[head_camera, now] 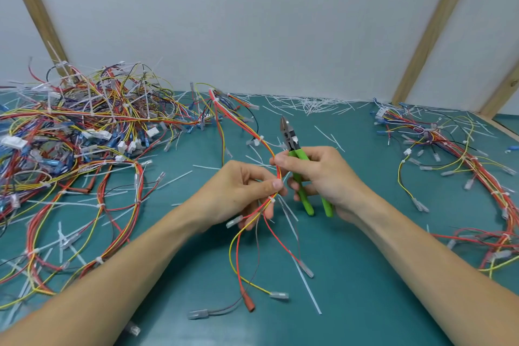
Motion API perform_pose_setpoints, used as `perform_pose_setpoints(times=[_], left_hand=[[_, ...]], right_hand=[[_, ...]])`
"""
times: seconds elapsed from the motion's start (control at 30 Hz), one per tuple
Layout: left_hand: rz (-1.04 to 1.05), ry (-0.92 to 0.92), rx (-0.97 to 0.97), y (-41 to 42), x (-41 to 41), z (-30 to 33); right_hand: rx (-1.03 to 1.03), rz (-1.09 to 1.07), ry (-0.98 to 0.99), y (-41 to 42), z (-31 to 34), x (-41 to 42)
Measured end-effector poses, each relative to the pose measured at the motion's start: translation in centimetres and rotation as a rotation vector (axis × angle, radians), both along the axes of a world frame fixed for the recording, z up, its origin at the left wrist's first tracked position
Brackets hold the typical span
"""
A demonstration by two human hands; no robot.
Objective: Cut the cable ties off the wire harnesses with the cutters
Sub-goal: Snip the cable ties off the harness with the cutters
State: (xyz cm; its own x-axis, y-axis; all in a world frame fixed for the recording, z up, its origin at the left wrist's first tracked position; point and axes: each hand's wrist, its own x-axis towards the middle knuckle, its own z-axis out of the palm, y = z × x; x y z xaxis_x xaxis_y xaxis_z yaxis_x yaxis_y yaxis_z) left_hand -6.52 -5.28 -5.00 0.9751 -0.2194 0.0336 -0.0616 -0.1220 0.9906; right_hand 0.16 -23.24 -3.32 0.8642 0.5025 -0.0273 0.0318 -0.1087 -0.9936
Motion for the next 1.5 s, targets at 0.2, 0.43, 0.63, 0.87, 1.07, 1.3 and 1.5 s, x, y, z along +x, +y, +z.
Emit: perform_pose_setpoints(times=[0.2, 0.43, 0.63, 0.87, 1.07, 1.3, 1.5], left_hand=[[0.159, -0.025, 0.054, -0.2, -0.1, 0.0], [0.890, -0.239, -0.217, 2.7, 1.0, 1.2], [0.936, -0.064, -0.379, 4.0, 1.7, 1.0], [0.844, -0.074, -0.352, 3.8, 1.3, 0.9], [0.716, -0.200, -0.204, 3.1, 1.1, 0.9], [0.445, -0.417, -0.075, 1.7, 0.6, 1.2], [0.269, -0.442, 0.278, 0.7, 0.0, 0.5]], right_hand=[[0.020, -0.016, -0.022, 0.0, -0.1, 0.1], [0.070, 0.011, -0.011, -0.5, -0.1, 0.5], [0.017, 0.222, -0.055, -1.1, 0.2, 0.5], [-0.005, 0.255, -0.003, -1.3, 0.4, 0.6], [0.057, -0.193, 0.063, -1.0, 0.4, 1.2], [0.268, -0.352, 0.000, -2.2, 1.5, 2.3], [0.212, -0.049, 0.102, -1.0, 1.1, 1.1]])
